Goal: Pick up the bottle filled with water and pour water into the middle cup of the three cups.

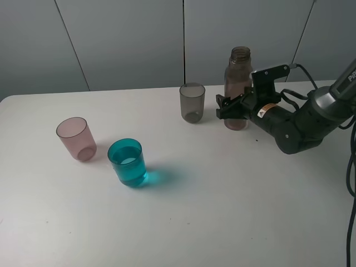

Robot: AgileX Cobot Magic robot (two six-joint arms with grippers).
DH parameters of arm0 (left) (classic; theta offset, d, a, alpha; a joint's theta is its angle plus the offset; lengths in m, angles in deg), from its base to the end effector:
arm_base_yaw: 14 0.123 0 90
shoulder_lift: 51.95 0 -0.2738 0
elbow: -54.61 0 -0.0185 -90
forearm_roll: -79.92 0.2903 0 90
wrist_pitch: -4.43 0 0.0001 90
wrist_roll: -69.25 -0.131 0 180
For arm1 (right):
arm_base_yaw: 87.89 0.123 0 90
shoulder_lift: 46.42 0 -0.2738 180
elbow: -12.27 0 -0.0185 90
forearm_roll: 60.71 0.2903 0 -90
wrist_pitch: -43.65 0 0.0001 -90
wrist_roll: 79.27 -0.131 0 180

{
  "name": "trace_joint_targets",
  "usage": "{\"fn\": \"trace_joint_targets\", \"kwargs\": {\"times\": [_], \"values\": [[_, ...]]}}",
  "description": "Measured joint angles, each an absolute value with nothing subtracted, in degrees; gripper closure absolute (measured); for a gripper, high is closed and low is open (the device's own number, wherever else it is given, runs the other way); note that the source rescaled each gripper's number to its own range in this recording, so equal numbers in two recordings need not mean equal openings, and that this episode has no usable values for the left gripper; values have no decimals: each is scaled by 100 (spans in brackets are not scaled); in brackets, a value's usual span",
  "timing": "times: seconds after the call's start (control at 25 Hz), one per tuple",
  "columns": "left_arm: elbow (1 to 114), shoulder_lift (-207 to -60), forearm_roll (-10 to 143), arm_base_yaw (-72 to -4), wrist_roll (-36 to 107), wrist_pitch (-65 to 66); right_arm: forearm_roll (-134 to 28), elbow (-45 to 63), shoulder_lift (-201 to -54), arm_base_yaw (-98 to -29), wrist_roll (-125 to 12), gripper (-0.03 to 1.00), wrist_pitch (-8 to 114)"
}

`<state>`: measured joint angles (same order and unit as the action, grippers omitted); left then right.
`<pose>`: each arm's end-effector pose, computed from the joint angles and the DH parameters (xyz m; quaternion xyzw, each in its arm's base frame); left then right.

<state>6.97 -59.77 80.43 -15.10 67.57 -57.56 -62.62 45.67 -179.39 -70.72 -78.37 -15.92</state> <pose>0.0736 -0.0004 0.2796 0.0205 0.8544 0.0071 0.5191 0.3795 0.1212 0.0076 -0.1412 0.7903 0.0908 0.5892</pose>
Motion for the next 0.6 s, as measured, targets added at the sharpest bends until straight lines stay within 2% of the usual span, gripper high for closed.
{"fn": "trace_joint_targets", "kwargs": {"times": [0.08, 0.2, 0.52, 0.6], "values": [[697, -5977, 8043, -1510, 6757, -5756, -6262, 4722, -17925, -7072, -7837, 20, -1600], [697, -5977, 8043, -1510, 6757, -5756, -6131, 5040, -17758, -7072, -7837, 10, -1686], [697, -5977, 8043, -1510, 6757, -5756, -5914, 6290, -16527, -7072, -7837, 8, -1679], [697, -5977, 8043, -1510, 6757, -5756, -5833, 6561, -15981, -7072, -7837, 8, -1326]]}}
